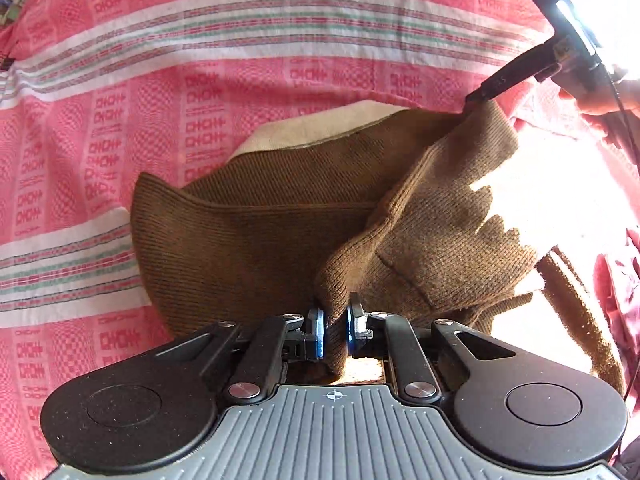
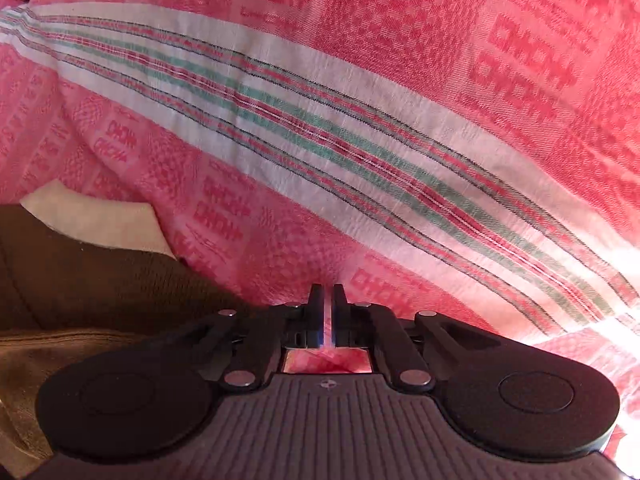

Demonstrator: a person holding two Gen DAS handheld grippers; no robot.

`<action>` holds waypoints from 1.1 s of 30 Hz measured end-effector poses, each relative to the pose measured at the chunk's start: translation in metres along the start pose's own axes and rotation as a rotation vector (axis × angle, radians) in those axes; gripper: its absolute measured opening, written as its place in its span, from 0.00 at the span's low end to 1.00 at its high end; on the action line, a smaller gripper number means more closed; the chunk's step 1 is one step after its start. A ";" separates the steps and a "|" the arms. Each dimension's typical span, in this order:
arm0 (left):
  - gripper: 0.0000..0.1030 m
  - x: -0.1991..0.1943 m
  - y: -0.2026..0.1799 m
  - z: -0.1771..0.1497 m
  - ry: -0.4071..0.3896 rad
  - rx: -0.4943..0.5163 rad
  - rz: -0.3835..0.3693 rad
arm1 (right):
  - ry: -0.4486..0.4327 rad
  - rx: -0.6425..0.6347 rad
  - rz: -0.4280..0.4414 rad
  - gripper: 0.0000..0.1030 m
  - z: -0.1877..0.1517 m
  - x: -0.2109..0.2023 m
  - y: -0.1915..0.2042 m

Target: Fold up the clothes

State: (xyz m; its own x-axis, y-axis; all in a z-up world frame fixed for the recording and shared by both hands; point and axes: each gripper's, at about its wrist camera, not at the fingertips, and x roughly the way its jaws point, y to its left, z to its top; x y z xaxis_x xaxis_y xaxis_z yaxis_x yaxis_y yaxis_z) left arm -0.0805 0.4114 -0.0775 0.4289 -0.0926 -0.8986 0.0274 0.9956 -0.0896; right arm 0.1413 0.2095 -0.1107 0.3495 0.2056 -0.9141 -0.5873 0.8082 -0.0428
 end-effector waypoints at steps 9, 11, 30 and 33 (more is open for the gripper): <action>0.06 -0.021 0.012 -0.011 -0.002 -0.093 -0.076 | -0.090 0.076 0.116 0.25 -0.025 -0.049 -0.028; 0.06 -0.023 0.011 -0.013 0.002 -0.100 -0.086 | -0.083 0.098 0.137 0.34 -0.031 -0.050 -0.031; 0.07 -0.039 0.003 -0.062 0.056 -0.237 -0.171 | -0.044 0.083 0.275 0.53 -0.027 -0.035 0.007; 0.08 -0.034 0.005 -0.063 0.061 -0.241 -0.155 | -0.062 0.068 0.299 0.58 -0.024 -0.035 0.012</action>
